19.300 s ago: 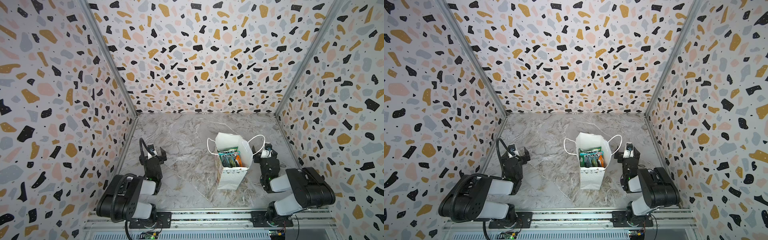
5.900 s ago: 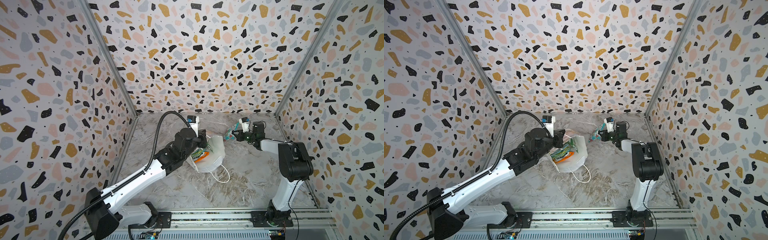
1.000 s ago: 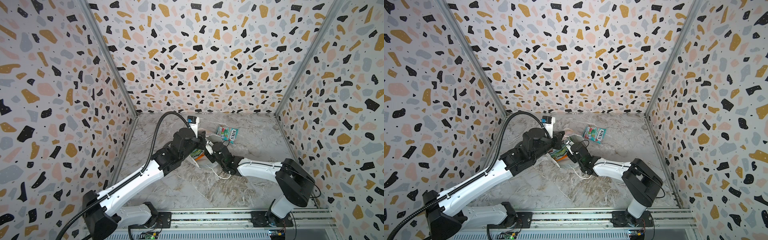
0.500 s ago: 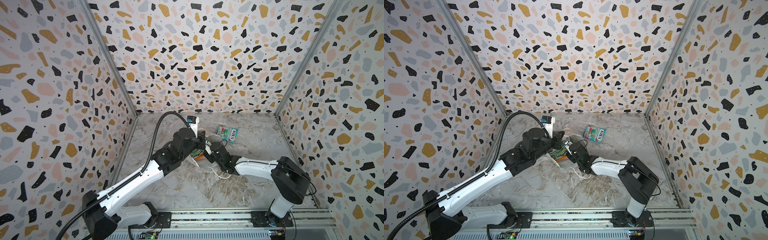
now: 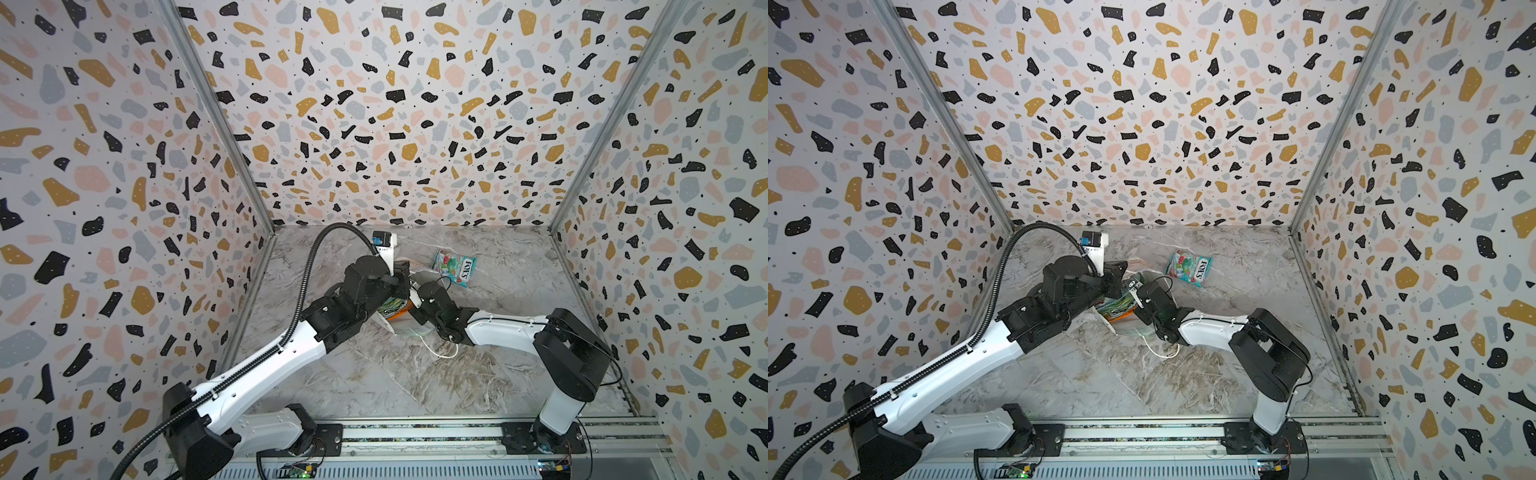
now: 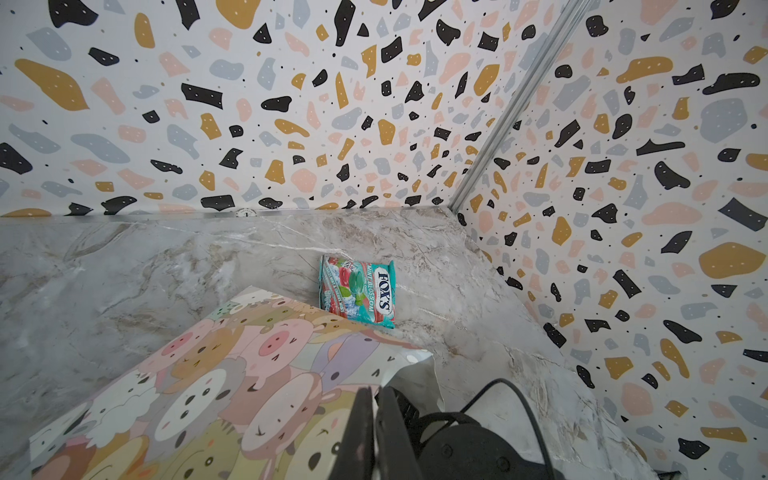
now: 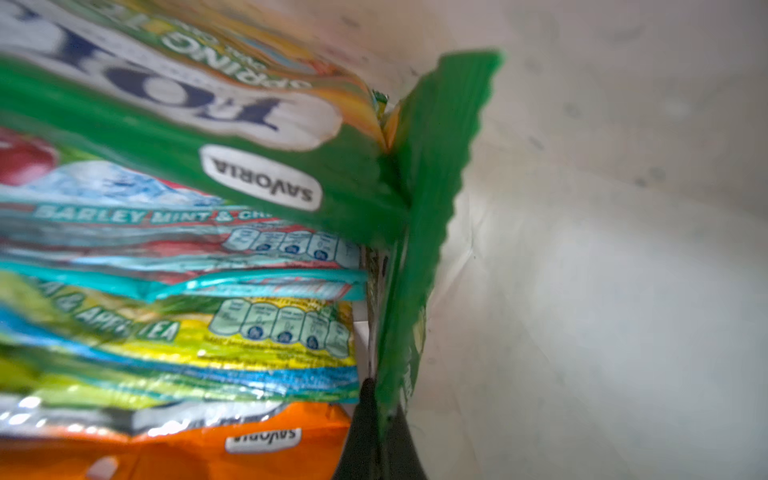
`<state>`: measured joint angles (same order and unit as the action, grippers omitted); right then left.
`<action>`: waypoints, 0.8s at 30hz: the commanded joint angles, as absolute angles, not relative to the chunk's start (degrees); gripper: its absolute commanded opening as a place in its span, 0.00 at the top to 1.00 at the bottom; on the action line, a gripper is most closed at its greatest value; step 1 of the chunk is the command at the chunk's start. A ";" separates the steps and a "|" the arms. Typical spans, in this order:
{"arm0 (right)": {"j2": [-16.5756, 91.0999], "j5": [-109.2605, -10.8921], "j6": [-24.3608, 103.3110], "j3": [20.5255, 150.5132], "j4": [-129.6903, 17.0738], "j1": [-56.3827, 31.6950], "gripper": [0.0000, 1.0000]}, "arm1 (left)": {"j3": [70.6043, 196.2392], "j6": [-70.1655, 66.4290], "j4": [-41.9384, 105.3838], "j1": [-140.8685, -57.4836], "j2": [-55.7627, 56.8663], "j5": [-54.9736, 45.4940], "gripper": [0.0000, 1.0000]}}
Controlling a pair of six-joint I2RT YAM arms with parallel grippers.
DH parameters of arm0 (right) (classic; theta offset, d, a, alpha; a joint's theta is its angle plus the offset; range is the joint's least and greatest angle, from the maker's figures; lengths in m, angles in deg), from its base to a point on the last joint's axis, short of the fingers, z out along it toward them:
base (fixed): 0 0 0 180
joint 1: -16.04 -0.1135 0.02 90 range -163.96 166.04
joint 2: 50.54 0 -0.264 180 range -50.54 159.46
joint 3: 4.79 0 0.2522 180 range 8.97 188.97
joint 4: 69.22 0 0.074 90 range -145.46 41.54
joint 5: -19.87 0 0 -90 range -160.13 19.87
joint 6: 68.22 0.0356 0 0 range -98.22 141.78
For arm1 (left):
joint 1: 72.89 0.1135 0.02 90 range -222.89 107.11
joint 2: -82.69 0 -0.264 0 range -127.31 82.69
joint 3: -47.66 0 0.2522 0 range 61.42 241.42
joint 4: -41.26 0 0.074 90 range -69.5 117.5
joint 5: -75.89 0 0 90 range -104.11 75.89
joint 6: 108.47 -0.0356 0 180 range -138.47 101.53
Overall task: Take the snacks out of the paper bag
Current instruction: 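Reach the right gripper into the bag toward the green Spring Tea pack, then grasp the green Fox's Spring Tea pack with the right gripper and pull out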
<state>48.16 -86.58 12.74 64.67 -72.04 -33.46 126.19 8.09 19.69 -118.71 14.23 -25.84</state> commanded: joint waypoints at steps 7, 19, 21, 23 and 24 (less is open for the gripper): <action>36.67 -81.28 14.11 61.01 -69.73 -33.68 1.00 | 126.71 7.63 22.62 -118.93 14.84 -28.33 1.00; 22.20 -77.70 16.38 57.67 -61.10 -33.71 1.00 | 126.57 8.25 23.57 -118.93 13.96 -28.53 1.00; 19.12 -77.17 16.72 57.02 -59.81 -33.66 1.00 | 126.56 8.40 23.89 -118.91 13.79 -28.55 1.00; 16.48 -76.56 16.79 56.65 -58.51 -33.71 1.00 | 126.52 8.52 24.06 -118.94 13.61 -28.43 1.00; 15.15 -76.38 16.94 56.69 -57.81 -33.71 1.00 | 126.42 8.51 24.15 -118.94 13.53 -28.35 1.00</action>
<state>19.83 -77.61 15.73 56.23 -58.90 -33.48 126.17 8.18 20.26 -118.71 13.72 -27.74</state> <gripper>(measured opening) 0.051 0.047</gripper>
